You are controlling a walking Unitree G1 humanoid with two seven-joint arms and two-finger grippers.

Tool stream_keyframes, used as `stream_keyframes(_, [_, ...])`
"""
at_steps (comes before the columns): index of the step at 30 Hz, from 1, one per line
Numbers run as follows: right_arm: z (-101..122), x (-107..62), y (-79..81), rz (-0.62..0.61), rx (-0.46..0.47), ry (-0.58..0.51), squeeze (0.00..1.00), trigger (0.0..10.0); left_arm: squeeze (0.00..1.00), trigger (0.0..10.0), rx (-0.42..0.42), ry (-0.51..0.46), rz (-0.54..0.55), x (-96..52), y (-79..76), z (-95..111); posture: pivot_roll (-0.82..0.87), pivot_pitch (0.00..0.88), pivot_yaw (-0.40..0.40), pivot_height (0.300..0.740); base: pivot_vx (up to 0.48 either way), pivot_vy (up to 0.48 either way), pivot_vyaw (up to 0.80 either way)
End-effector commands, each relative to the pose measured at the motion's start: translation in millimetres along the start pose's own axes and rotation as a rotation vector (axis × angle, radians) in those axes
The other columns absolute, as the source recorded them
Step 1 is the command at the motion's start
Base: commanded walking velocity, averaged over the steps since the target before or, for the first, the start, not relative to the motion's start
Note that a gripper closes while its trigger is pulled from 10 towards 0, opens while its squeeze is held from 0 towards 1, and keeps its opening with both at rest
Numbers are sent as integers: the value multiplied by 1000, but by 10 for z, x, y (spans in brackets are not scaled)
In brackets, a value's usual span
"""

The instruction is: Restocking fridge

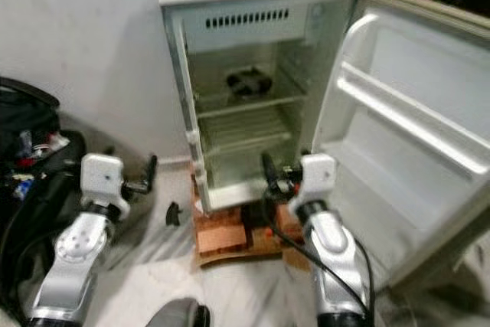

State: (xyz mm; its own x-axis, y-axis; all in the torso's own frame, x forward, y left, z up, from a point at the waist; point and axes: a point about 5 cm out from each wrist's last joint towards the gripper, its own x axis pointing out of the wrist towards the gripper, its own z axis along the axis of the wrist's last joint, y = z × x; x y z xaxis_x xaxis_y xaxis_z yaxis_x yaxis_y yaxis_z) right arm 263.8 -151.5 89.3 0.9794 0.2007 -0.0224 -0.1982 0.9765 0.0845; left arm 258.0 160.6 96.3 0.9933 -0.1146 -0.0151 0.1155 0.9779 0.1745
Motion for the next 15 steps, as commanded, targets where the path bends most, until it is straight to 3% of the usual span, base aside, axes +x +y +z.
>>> stream_keyframes(1, [55,19,3,-7,-5,-16,0,10000,0,10000,16,-11,-19,33,29,14,81,0,-11,740,0,0,0])
stream_keyframes(6, [58,3,12,-7,0,-16,0,10000,0,10000,9,1,-35,-3,15,-14,78,0,-9,740,0,0,0])
stream_keyframes(15, [14,-14,-19,-18,-1,5,0,10000,0,10000,-28,54,-45,-94,-143,-89,80,0,-9,740,0,-475,0])
